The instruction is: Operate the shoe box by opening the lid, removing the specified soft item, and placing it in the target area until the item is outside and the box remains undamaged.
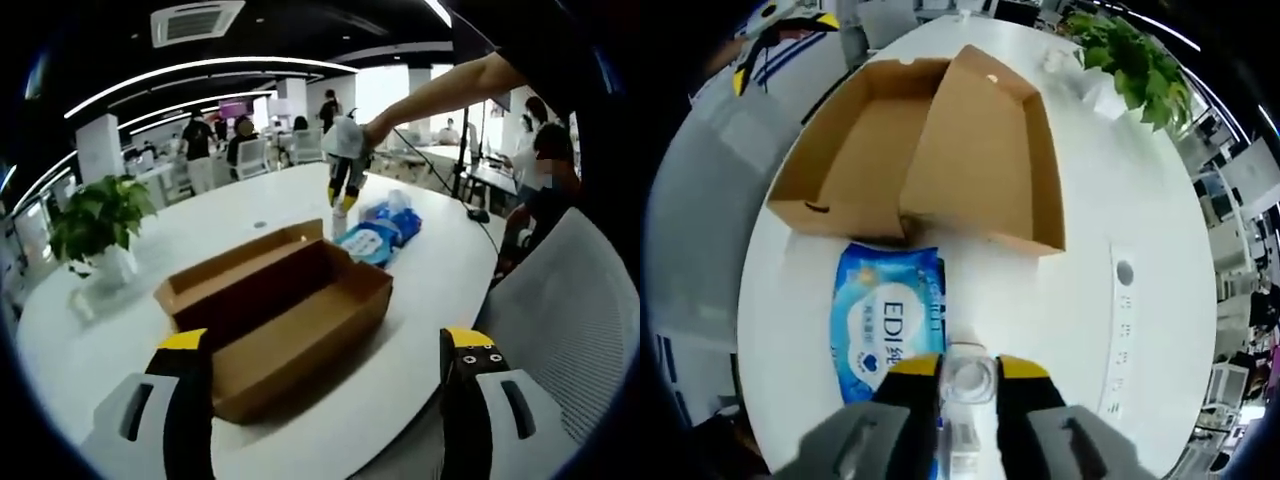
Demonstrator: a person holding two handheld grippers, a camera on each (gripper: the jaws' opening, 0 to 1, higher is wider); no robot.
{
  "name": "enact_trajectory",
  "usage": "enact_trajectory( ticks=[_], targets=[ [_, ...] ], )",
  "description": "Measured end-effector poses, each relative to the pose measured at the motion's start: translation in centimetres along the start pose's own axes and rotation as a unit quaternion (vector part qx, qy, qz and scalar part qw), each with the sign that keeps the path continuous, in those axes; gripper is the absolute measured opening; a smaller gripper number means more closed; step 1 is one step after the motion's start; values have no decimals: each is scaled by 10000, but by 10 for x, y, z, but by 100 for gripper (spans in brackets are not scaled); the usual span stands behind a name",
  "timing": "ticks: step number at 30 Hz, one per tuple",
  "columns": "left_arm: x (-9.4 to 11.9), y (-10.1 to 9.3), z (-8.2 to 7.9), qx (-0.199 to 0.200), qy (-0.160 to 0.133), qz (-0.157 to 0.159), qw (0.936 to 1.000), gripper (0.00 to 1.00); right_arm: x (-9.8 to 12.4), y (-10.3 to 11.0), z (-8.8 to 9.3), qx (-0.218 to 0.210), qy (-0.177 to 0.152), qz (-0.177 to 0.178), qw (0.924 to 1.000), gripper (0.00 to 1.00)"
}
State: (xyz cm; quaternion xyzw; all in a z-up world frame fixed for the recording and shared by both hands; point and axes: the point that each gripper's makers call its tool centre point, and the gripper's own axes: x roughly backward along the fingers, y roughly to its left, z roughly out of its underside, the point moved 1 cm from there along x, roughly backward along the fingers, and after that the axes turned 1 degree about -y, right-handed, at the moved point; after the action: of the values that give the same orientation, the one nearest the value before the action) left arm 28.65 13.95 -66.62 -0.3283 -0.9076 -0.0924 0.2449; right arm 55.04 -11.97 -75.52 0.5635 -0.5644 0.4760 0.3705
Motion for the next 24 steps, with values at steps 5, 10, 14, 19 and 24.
enact_trajectory(
  ticks=[5, 10, 14, 19, 24],
  targets=[
    [-1, -1, 2, 37, 15, 6, 10000, 98, 1, -4, 0, 23, -12, 86, 10000, 18],
    [-3, 0, 2, 47, 19, 5, 10000, 97, 4, -9, -1, -10, -34, 194, 9998, 18],
    [-4, 1, 3, 46, 43, 1, 10000, 97, 4, -10, 0, -75, -36, 220, 9997, 19],
    [-3, 3, 4, 76, 49, -15, 10000, 96, 8, -13, 1, -152, -69, 255, 9995, 21],
    [-4, 9, 4, 123, 55, -71, 9999, 94, 13, -15, -2, -192, -125, 289, 9993, 24]
  ],
)
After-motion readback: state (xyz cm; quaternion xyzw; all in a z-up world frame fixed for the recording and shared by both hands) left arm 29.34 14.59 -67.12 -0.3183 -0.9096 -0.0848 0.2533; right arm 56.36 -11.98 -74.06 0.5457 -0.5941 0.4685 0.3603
